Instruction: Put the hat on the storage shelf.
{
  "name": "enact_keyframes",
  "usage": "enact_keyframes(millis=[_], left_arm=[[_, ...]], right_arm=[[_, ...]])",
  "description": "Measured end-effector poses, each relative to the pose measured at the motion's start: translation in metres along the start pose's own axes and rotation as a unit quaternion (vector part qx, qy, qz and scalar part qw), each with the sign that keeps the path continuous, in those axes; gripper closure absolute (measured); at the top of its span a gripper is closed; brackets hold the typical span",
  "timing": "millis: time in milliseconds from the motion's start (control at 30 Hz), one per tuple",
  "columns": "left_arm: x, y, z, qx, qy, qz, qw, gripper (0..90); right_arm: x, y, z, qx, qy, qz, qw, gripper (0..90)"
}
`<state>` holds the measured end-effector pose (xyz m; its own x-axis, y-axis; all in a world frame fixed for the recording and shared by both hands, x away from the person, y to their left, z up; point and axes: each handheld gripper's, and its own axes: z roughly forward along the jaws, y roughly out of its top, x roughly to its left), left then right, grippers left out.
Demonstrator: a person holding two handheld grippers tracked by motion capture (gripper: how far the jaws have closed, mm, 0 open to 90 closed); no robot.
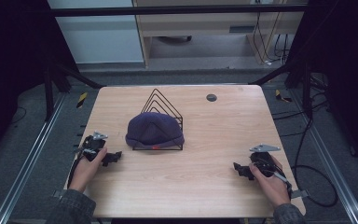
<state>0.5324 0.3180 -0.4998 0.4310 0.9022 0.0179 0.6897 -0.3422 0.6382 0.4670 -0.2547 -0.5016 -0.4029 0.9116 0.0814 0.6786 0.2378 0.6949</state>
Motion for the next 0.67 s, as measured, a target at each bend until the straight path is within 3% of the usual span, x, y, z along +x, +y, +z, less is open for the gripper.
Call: enact_keyframes(millis=[100,300,667], left_arm=[[0.0002,0.0001,-0.0001,0.001,0.0,0.001,1.0,0.0],[0.0002,0.0002,-0.0001,0.002,0.0,0.001,1.0,0.0],[-0.0001,0.0004,-0.0002,0.003,-0.002,0.004,1.0,0.0]], right_arm=[[0.0002,-0.0003,0.004,-0.006,-0.009,0.002,0.9999,10.4],[0.0066,-0.0031,0.01,-0.018,-0.037,-0.018,0.999,7.1],[0.0091,-0.0069,0.0096,-0.028,-0.042,-0.016,0.9986,6.5]])
